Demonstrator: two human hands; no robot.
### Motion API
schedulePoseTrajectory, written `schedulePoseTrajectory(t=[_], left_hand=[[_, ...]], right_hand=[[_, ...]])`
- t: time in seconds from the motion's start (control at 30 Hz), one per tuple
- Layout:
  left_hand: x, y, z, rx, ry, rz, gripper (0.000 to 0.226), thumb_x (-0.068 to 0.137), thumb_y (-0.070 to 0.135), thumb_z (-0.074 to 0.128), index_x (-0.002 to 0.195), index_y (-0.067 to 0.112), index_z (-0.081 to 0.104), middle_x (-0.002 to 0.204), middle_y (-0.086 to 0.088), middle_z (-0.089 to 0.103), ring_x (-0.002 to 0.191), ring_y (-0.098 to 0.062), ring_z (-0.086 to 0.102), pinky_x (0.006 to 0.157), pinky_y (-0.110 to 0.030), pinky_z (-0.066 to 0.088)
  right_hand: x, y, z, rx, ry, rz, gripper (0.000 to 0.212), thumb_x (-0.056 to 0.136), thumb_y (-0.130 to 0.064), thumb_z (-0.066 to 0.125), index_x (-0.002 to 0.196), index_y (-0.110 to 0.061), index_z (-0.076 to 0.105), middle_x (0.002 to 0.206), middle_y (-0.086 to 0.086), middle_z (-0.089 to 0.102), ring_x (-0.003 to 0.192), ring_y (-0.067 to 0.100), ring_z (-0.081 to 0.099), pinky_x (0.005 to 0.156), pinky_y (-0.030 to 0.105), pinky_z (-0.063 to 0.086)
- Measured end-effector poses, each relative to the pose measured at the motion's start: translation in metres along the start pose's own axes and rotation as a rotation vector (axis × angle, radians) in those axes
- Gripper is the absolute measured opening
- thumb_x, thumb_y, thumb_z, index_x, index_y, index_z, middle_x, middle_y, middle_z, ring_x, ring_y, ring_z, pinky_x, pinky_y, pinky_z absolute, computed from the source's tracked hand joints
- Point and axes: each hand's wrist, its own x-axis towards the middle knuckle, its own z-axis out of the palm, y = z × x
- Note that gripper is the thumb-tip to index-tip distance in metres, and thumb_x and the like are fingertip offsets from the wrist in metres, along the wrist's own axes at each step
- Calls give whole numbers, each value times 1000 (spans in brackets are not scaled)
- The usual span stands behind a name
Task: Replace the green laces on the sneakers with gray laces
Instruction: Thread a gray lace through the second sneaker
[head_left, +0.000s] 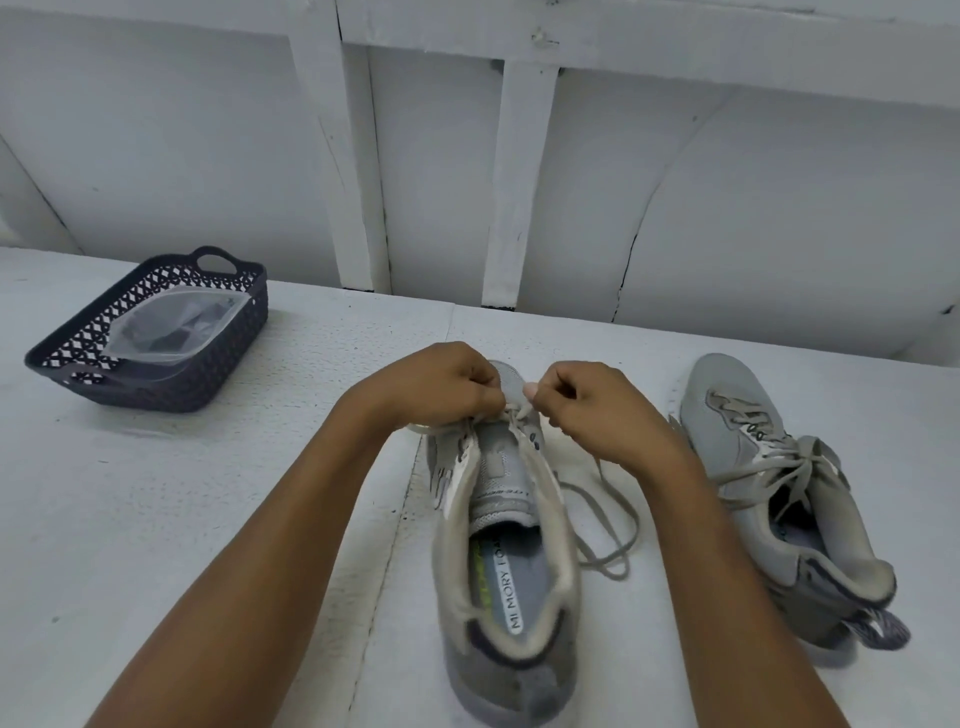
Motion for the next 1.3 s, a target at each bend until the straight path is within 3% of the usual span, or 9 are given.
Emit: schedulePoseTrajectory(t=[0.1, 0.2, 0.33, 0.43, 0.57, 0.73, 0.93, 1.1, 1.3], left_hand=[[-4, -2, -5, -25, 33, -49, 24, 86, 19, 62, 62, 14, 63, 81, -14, 66, 61, -13, 49, 59, -26, 39], [-7, -1, -8, -120, -12, -86, 18, 86, 14, 62, 77, -1, 68, 69, -9, 56, 62, -13, 44, 59, -26, 35], [-6, 2, -7, -171, -20, -120, 22, 82, 13, 62, 77, -8, 63, 69, -10, 48, 67, -17, 40, 59, -29, 31], [-4, 6, -4, -125, -37, -126, 28, 74, 29, 64, 67, 2, 60, 67, -8, 45, 65, -18, 38, 61, -32, 30], [-4, 7, 0, -52, -64, -81, 22, 82, 25, 68, 68, 9, 62, 65, -5, 51, 62, -16, 41, 61, -31, 33], [-9, 4, -3, -41, -101, 0, 8, 84, 22, 73, 84, 14, 73, 86, -6, 70, 70, -8, 55, 67, -25, 44], [-5, 5, -1, 15, -42, -28, 21, 84, 28, 69, 74, 10, 66, 92, -18, 67, 68, -14, 49, 62, -28, 38], [-3, 10, 3, 119, -26, -71, 32, 81, 35, 69, 66, 9, 56, 70, -9, 52, 64, -17, 43, 59, -30, 32], [-4, 9, 1, 79, -35, -48, 25, 85, 29, 69, 78, 5, 66, 71, -3, 59, 62, -13, 47, 59, -27, 37]], right_hand=[[3, -1, 6, 52, 18, 1, 29, 96, -36, 59, 71, -22, 57, 75, -4, 65, 81, 19, 65, 68, 32, 46], [5, 2, 9, 140, -102, 17, 24, 94, -38, 63, 80, -18, 62, 76, 1, 68, 70, 15, 63, 69, 35, 49], [2, 4, 10, 257, -133, -16, 20, 91, -33, 69, 83, -16, 63, 75, 1, 65, 64, 7, 57, 60, 20, 44], [-2, 4, 7, 301, -162, -29, 20, 89, -28, 72, 83, -11, 66, 74, 0, 65, 65, 6, 54, 56, 13, 41], [-3, 9, 6, 301, -190, 13, 19, 90, -24, 71, 83, -6, 67, 73, 1, 65, 66, 7, 55, 62, 22, 45], [-6, 10, 4, 311, -197, 40, 23, 91, -24, 70, 89, -2, 68, 78, 4, 66, 68, 7, 57, 65, 24, 48], [-10, 8, 5, 288, -195, 37, 23, 91, -27, 70, 90, -4, 69, 79, 3, 66, 70, 7, 57, 65, 24, 48], [-12, 5, 6, 274, -186, 24, 20, 90, -27, 69, 88, -7, 69, 79, 3, 67, 72, 9, 57, 66, 27, 46], [-10, 6, 8, 397, -188, 141, 16, 86, -13, 65, 73, -5, 67, 67, 4, 63, 68, 14, 56, 69, 30, 48]])
